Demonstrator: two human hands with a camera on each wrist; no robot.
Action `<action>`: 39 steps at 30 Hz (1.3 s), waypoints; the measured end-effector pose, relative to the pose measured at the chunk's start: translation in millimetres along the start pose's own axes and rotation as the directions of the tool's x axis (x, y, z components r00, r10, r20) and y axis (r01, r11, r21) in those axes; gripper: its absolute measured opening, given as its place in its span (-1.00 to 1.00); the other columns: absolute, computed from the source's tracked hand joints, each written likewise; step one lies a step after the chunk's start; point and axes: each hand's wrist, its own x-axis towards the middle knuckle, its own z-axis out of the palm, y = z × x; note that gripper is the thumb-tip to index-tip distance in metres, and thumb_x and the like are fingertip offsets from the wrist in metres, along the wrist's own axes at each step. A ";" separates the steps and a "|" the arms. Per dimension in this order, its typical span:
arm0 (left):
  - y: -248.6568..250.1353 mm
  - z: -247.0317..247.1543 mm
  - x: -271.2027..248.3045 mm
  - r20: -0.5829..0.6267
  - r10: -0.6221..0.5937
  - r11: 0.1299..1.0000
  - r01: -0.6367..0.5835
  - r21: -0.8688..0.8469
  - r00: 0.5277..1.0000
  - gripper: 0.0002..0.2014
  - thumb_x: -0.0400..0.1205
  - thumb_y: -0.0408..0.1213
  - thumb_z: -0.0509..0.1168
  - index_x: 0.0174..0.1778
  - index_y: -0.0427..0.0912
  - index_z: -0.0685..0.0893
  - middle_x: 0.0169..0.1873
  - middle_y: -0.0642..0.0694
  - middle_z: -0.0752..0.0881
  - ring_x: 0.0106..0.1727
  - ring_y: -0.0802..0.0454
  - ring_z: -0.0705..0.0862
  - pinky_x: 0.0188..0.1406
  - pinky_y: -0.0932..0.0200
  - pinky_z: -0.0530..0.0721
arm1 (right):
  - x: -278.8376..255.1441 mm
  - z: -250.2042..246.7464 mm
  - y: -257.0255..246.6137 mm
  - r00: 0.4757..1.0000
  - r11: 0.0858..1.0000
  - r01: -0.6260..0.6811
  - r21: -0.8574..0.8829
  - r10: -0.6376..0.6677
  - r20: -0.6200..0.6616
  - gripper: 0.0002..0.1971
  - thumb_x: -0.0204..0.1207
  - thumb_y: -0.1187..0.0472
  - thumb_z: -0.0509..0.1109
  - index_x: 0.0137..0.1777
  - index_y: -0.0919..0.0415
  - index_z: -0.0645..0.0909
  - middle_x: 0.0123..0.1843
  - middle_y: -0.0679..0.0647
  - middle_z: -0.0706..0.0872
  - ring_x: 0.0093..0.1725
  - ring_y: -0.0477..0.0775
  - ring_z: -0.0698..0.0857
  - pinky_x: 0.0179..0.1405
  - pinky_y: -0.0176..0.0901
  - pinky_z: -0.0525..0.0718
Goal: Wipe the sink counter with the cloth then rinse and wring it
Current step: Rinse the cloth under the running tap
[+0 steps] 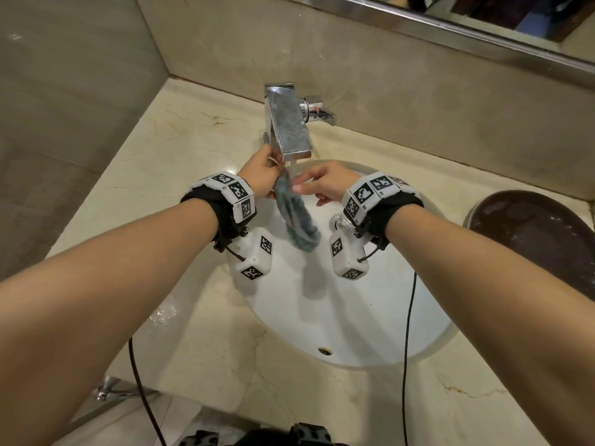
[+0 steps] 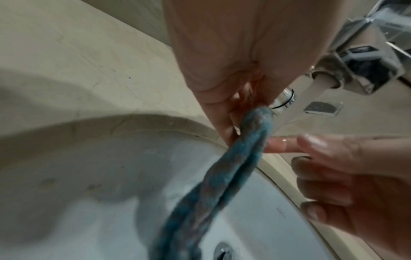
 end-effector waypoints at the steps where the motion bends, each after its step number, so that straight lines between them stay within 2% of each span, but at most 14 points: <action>1: 0.6 0.6 -0.9 0.013 0.000 1.000 0.000 -0.002 1.000 -0.87 0.72 -0.39 0.08 0.13 -0.10 0.37 -0.22 -0.03 0.59 -0.25 0.01 0.61 -0.29 0.11 0.66 | 1.5 1.0 -1.0 1.000 0.999 0.000 -0.039 0.000 0.000 -0.69 0.45 0.22 0.50 0.18 0.26 0.68 -0.24 -0.09 0.64 -0.19 -0.09 0.55 -0.35 -0.35 0.50; 4: 0.9 4.1 -4.5 0.031 0.008 1.000 -0.008 -0.001 0.999 -0.71 0.69 -0.41 0.12 0.33 -0.10 0.42 0.01 -0.17 0.61 -0.16 -0.06 0.62 -0.29 0.12 0.61 | 4.9 5.6 -2.6 0.999 0.991 0.043 -0.126 -0.041 0.015 -0.57 0.42 0.22 0.52 0.30 0.19 0.59 -0.12 -0.03 0.61 -0.08 -0.02 0.57 -0.31 -0.38 0.50; 8: 1.8 4.3 -6.1 0.041 0.004 1.000 -0.003 -0.023 0.999 -0.57 0.63 -0.54 0.13 0.43 -0.20 0.39 0.03 -0.18 0.59 -0.16 -0.01 0.62 -0.28 0.17 0.61 | 8.7 13.2 1.3 0.997 0.986 0.068 -0.151 -0.063 0.037 -0.55 0.45 0.27 0.49 0.33 0.33 0.57 0.19 0.14 0.69 0.05 -0.02 0.57 -0.13 -0.32 0.50; 11: 2.2 1.5 -4.9 0.062 0.024 1.000 -0.023 -0.013 0.998 -0.59 0.63 -0.50 0.20 0.42 -0.25 0.41 0.07 -0.20 0.62 0.07 -0.07 0.61 0.02 0.06 0.64 | 10.2 11.9 1.9 0.998 0.988 0.063 -0.140 -0.063 0.007 -0.74 0.43 0.28 0.50 0.08 0.40 0.64 0.00 0.29 0.71 -0.14 0.06 0.61 -0.17 -0.23 0.52; 14: 3.0 0.5 -5.4 0.092 0.037 0.999 -0.034 -0.035 0.995 -0.56 0.60 -0.26 0.33 0.39 -0.23 0.45 0.22 -0.19 0.67 0.19 -0.07 0.66 0.29 0.00 0.62 | 9.8 9.2 -0.4 0.998 0.999 0.045 -0.023 -0.046 -0.039 -0.65 0.40 0.33 0.50 0.14 0.50 0.64 -0.03 0.38 0.71 -0.12 0.14 0.66 -0.07 -0.18 0.59; 18: 4.1 0.2 -8.3 0.284 0.051 0.989 -0.088 0.120 0.957 -0.53 0.50 -0.30 0.45 0.32 -0.13 0.49 0.03 0.03 0.66 0.03 0.17 0.66 0.14 0.30 0.65 | 12.8 4.5 -0.6 0.994 0.994 -0.009 0.113 0.021 -0.111 -0.83 0.40 0.39 0.40 -0.01 0.35 0.68 -0.11 0.22 0.68 -0.06 0.12 0.67 0.12 0.08 0.72; 19: 3.0 -0.1 -7.2 0.291 0.026 0.983 -0.076 0.165 0.956 -0.48 0.46 -0.31 0.49 0.33 -0.17 0.50 0.03 0.00 0.65 0.03 0.11 0.65 0.10 0.28 0.66 | 14.5 2.4 0.5 0.992 0.987 -0.023 0.158 0.042 -0.119 -0.93 0.40 0.41 0.39 -0.13 0.33 0.65 -0.15 0.22 0.66 -0.09 0.14 0.67 0.12 0.10 0.72; 21: 0.7 -0.2 -6.0 0.253 -0.021 0.970 -0.041 0.239 0.967 -0.38 0.39 -0.29 0.54 0.36 -0.24 0.50 0.06 -0.09 0.64 0.05 -0.02 0.65 -0.02 0.18 0.69 | 17.5 -2.2 2.8 0.991 0.971 -0.034 0.236 0.063 -0.115 -0.79 0.41 0.44 0.40 -0.35 0.20 0.48 -0.25 0.17 0.62 -0.22 0.11 0.67 -0.06 -0.01 0.74; 24: 0.5 4.2 -6.1 0.240 -0.059 0.951 -0.019 0.309 0.969 -0.34 0.36 -0.39 0.56 0.37 -0.29 0.47 0.16 -0.23 0.67 0.18 -0.19 0.68 0.12 -0.10 0.72 | 16.9 -0.9 1.2 0.995 0.961 -0.012 0.275 0.039 -0.092 -0.83 0.42 0.42 0.40 -0.25 0.19 0.49 -0.23 0.16 0.61 -0.27 0.02 0.65 -0.21 -0.19 0.70; 26: 1.2 7.4 -6.9 0.242 -0.067 0.932 -0.026 0.361 0.968 -0.40 0.37 -0.44 0.53 0.33 -0.31 0.50 0.22 -0.27 0.67 0.20 -0.18 0.67 0.17 -0.01 0.70 | 18.3 1.6 -0.2 0.996 0.951 0.002 0.311 0.027 -0.088 -0.85 0.43 0.41 0.40 -0.12 0.20 0.51 -0.22 0.15 0.61 -0.28 0.00 0.64 -0.22 -0.20 0.67; 29: -0.9 9.1 -3.5 0.182 -0.077 0.896 -0.012 0.444 0.980 -0.52 0.41 -0.45 0.50 0.25 -0.36 0.59 0.17 -0.30 0.70 0.11 -0.21 0.70 -0.06 0.11 0.69 | 21.6 3.8 1.3 0.994 0.947 0.008 0.322 0.029 -0.109 -0.84 0.43 0.39 0.42 -0.24 0.18 0.50 -0.27 0.12 0.60 -0.24 0.03 0.63 -0.19 -0.15 0.66; 34: -8.3 2.1 4.8 0.083 -0.156 0.829 0.084 0.553 0.984 -0.58 0.48 -0.28 0.46 0.24 -0.33 0.64 0.18 -0.27 0.71 0.20 -0.21 0.68 0.21 0.05 0.61 | 23.8 -1.2 4.6 0.981 0.943 0.020 0.332 0.046 -0.189 -0.64 0.41 0.38 0.45 -0.46 0.11 0.36 -0.36 0.08 0.55 -0.32 0.01 0.59 -0.30 -0.18 0.61; 37: -7.3 -3.2 5.0 0.126 -0.135 0.871 0.057 0.488 0.983 -0.61 0.54 -0.27 0.40 0.28 -0.32 0.61 0.18 -0.22 0.70 0.19 -0.15 0.66 0.14 0.14 0.56 | 22.4 -5.7 7.4 0.975 0.968 0.029 0.248 0.028 -0.221 -0.65 0.44 0.28 0.48 -0.37 0.07 0.34 -0.32 0.02 0.54 -0.31 -0.04 0.57 -0.35 -0.22 0.58; 39: -4.5 -4.7 3.8 0.118 -0.089 0.871 0.020 0.490 0.989 -0.64 0.57 -0.27 0.37 0.24 -0.34 0.61 0.04 -0.18 0.65 0.04 -0.06 0.60 -0.05 0.24 0.48 | 16.4 -6.6 6.9 0.983 0.992 0.046 0.121 -0.024 -0.180 -0.75 0.41 0.15 0.53 -0.14 0.07 0.45 -0.17 0.00 0.57 -0.23 -0.05 0.57 -0.39 -0.30 0.54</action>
